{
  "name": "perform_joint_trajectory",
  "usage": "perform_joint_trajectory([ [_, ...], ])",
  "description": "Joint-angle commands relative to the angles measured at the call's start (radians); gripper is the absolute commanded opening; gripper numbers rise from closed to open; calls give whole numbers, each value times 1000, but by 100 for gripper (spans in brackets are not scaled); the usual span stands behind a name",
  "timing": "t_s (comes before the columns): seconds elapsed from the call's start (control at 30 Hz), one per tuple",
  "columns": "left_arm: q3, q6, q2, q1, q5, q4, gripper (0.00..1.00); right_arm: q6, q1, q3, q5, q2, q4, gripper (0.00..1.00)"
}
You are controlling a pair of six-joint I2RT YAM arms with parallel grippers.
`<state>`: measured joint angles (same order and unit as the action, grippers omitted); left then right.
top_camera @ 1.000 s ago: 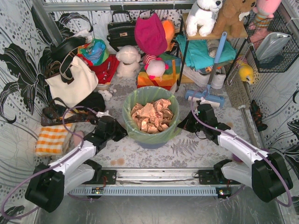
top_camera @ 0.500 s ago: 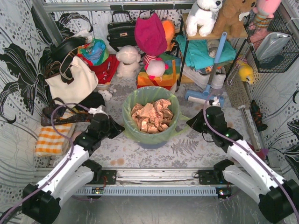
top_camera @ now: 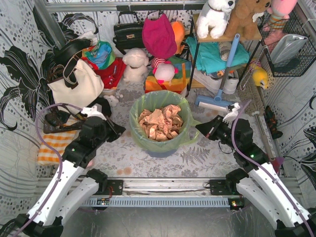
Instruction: Tie the trash bag
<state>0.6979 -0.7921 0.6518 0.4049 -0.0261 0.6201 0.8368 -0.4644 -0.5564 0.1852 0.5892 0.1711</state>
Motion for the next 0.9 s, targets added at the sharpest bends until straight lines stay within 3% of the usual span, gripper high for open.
perform_joint_trajectory([
  [0.0, 88, 58, -27, -4, 5, 29, 0, -20, -4, -38, 56, -56, -60, 0],
  [0.1, 77, 14, 1, -4, 33, 29, 3, -25, -4, -38, 49, -62, -50, 0],
  [0.23, 5, -46, 88, -3, 33, 2, 36, -31, -4, -27, 45, -41, -55, 0],
  [0.33, -30, -53, 140, -4, 35, -55, 49, -42, -4, -28, 50, -9, -71, 0],
  [0.57, -108, -38, 224, -3, 125, -243, 61, -66, -4, 31, 67, 81, -151, 0],
  [0.87, -184, -37, 322, -3, 193, -367, 61, -60, -5, 58, 86, 169, -217, 0],
])
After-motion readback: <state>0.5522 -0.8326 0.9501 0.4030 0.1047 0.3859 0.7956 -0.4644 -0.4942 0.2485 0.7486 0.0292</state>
